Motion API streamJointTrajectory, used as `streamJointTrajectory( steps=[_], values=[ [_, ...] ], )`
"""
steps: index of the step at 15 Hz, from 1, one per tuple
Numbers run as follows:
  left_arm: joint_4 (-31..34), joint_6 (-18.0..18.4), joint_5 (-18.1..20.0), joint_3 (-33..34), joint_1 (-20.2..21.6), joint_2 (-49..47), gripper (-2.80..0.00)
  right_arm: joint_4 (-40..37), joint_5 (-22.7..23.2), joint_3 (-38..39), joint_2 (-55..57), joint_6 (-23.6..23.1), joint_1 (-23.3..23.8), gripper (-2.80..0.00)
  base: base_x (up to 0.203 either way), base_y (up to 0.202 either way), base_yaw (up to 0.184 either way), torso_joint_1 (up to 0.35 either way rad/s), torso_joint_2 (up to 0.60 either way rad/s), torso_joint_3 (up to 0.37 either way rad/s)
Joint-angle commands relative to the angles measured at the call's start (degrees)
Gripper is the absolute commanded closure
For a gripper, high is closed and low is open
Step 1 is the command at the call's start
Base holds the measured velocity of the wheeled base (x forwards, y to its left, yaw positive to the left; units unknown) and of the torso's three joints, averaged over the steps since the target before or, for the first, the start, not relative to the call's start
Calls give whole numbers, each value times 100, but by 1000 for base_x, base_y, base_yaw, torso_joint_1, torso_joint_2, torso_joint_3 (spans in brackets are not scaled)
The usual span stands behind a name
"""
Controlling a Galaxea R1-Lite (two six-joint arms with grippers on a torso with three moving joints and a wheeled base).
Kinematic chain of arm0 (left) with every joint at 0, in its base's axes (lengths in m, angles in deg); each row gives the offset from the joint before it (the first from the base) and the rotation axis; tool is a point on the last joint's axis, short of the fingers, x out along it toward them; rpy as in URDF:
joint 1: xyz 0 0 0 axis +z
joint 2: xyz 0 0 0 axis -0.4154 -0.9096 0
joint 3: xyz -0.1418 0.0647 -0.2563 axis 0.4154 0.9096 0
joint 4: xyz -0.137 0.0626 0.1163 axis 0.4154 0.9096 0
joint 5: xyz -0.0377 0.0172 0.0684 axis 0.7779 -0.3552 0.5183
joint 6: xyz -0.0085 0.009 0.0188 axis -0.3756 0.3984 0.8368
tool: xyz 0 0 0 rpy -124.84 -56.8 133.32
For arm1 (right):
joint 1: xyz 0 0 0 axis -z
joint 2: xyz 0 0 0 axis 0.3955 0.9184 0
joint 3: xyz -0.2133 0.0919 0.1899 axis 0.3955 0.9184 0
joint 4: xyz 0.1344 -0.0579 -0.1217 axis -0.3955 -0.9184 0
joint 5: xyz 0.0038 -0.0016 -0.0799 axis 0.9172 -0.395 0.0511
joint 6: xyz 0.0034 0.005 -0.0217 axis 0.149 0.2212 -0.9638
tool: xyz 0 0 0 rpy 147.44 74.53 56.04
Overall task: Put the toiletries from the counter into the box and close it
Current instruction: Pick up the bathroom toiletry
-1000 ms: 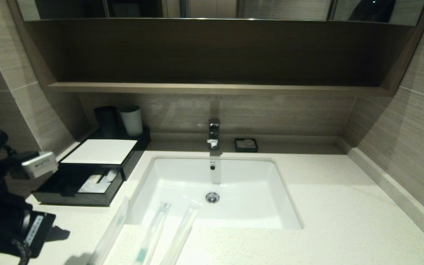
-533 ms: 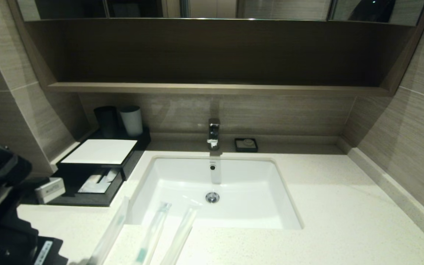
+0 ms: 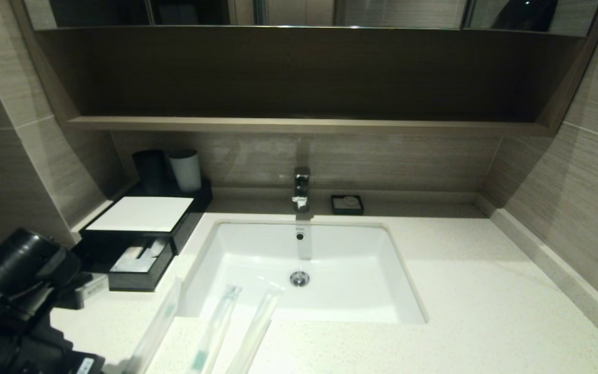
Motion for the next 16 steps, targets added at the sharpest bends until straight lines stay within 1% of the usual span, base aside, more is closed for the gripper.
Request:
streamJointTrajectory(
  steps=[1,7,11,16],
  values=[
    [-125,-23,-22,187,7,-205,-280,4,1,9,-9,-2,-1,0,0,0,0,0,0,0],
    [-496,-63,-30,267,1,-634,-280,4,1,9,-9,-2,-1,0,0,0,0,0,0,0],
    [-797,-95,-26,483,1,-780,-280,4,1,9,0,-2,-1,0,0,0,0,0,0,0],
    [-826,-85,9,524,1,-881,-280,4,1,9,-9,-2,-1,0,0,0,0,0,0,0]
  ],
)
